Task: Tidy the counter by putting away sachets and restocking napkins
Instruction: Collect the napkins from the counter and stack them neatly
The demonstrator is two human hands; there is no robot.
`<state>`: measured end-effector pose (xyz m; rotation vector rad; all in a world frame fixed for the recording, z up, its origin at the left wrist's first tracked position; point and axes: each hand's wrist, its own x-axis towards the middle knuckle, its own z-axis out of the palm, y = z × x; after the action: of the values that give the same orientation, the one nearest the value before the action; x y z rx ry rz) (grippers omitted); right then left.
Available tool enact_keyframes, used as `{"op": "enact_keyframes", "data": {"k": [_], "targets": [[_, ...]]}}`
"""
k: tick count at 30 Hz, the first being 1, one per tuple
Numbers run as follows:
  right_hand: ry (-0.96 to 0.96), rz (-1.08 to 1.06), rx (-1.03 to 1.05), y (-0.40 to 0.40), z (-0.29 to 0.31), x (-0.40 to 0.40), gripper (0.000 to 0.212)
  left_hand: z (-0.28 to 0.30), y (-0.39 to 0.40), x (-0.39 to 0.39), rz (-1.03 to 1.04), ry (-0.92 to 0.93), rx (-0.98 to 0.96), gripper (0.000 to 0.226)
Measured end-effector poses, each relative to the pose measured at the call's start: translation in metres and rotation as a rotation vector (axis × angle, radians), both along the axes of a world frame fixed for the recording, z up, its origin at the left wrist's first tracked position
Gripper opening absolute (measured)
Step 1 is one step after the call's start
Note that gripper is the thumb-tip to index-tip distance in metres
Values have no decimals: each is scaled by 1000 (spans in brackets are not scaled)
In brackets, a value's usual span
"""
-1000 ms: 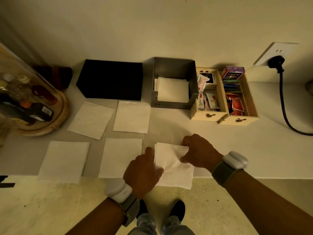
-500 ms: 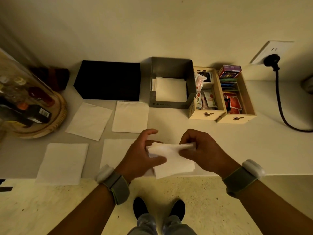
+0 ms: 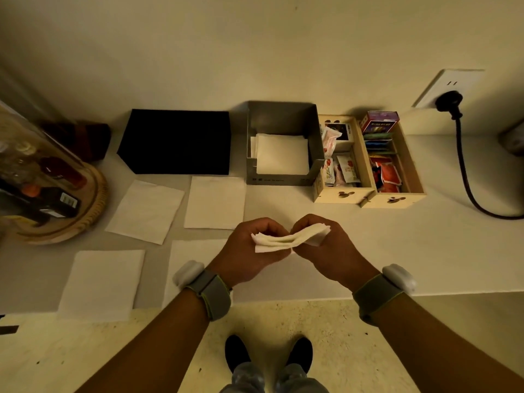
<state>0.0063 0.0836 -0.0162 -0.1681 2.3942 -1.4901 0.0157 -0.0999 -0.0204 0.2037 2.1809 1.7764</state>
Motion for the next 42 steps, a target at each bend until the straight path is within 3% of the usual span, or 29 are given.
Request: {"op": "enact_keyframes", "data": {"k": [5, 9, 13, 16, 24, 32, 42], "targets": [[-26, -58, -23, -3, -15, 5, 13, -16, 7, -3, -11, 27, -166, 25], [-121, -260, -30, -1, -11, 9, 24, -9, -2, 2, 115, -55, -80, 28], [-169, -275, -57, -1, 3, 3, 17, 4, -16, -3, 169, -131, 21, 22], [-184, -346, -123, -6, 15, -3, 28, 12, -20, -9, 202, -154, 56, 18], [-150, -412, -129, -14, 44, -33, 38, 38, -24, -43, 280, 8, -42, 17], [7, -363, 45, -6, 71, -94, 60, 68, -16, -112, 405, 174, -231, 29], [98, -218, 366, -7, 84, -171, 29, 79, -3, -180, 371, 143, -520, 33]]}}
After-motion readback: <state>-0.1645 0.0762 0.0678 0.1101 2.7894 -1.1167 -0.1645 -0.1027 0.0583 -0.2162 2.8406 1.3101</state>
